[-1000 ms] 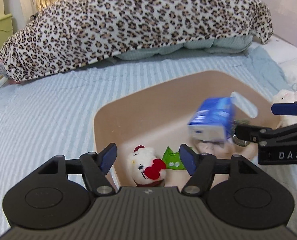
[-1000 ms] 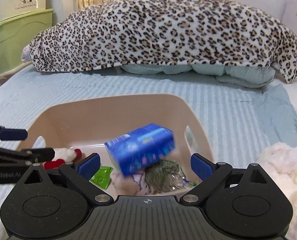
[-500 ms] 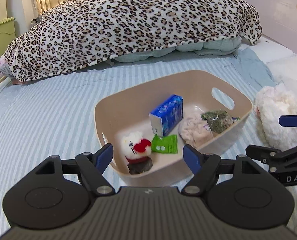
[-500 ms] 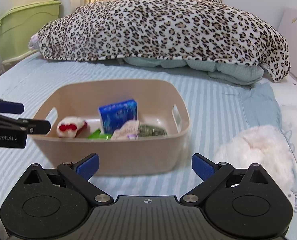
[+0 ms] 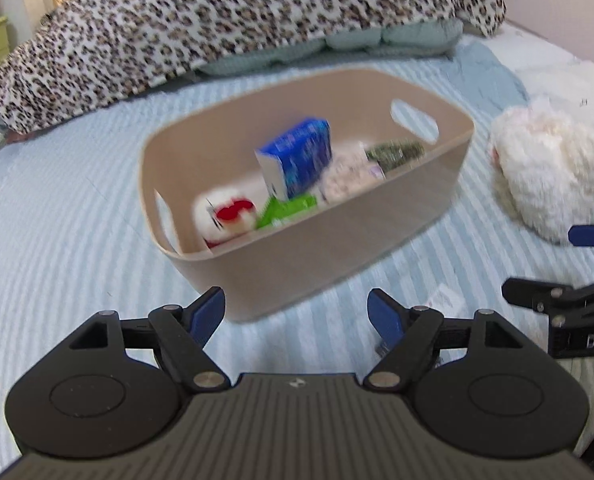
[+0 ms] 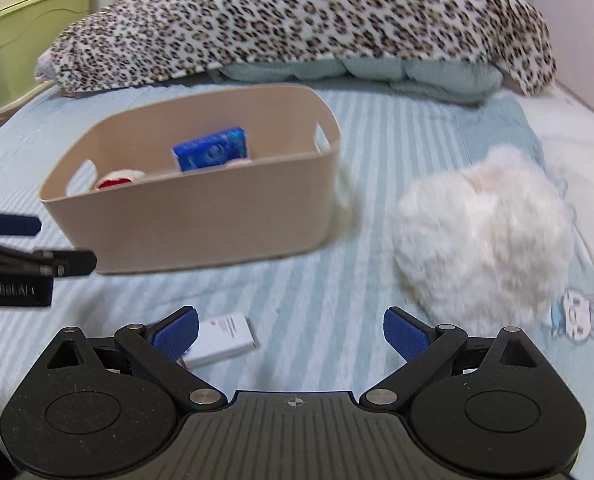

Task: Organize objects
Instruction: 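Grasp the white medicine box with the right tool while the left tool grasps the cartoon card box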

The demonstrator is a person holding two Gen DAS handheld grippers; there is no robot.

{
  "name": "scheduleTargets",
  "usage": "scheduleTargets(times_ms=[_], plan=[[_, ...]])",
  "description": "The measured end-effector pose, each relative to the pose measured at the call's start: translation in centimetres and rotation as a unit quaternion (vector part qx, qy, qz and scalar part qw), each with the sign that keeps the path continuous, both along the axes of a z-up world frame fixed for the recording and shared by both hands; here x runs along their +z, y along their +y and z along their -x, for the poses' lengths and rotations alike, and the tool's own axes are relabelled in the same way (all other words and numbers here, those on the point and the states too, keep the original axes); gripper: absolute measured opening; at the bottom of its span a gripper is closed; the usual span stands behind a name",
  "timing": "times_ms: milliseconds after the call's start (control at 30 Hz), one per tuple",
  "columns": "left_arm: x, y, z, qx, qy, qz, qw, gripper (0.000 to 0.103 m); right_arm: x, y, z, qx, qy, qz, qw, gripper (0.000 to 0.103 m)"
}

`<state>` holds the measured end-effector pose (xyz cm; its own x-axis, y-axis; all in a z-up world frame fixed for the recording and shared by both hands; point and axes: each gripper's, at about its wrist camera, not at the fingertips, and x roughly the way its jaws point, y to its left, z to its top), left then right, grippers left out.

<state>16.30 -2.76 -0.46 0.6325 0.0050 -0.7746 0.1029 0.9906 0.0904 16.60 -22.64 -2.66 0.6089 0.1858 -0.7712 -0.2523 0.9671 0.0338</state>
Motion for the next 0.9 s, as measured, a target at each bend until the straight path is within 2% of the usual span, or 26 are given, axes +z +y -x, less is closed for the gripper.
scheduleTargets(times_ms=[400, 600, 767, 900], plan=[[-5.3, -3.3, -1.9, -0.007, 0.061, 0.031, 0.9977, 0.079, -2.6, -1.2, -0.5, -0.023, 0.026, 0.013, 0.999, 0.1], [-7.0, -4.4, -2.2, -0.011, 0.072, 0.02, 0.9972, 0.08, -2.9, -1.6, -0.8, -0.024, 0.03, 0.017, 0.999, 0.1], [-7.0, -3.6, -1.8, 0.002, 0.075, 0.015, 0.9971, 0.084, -2.8, -1.5, -0.7, -0.016, 0.024, 0.022, 0.999, 0.1], [-7.7, -2.7, -1.3, 0.008, 0.092, -0.006, 0.9957, 0.084, -2.8, -1.3, -0.6, -0.009, 0.025, 0.021, 0.999, 0.1]])
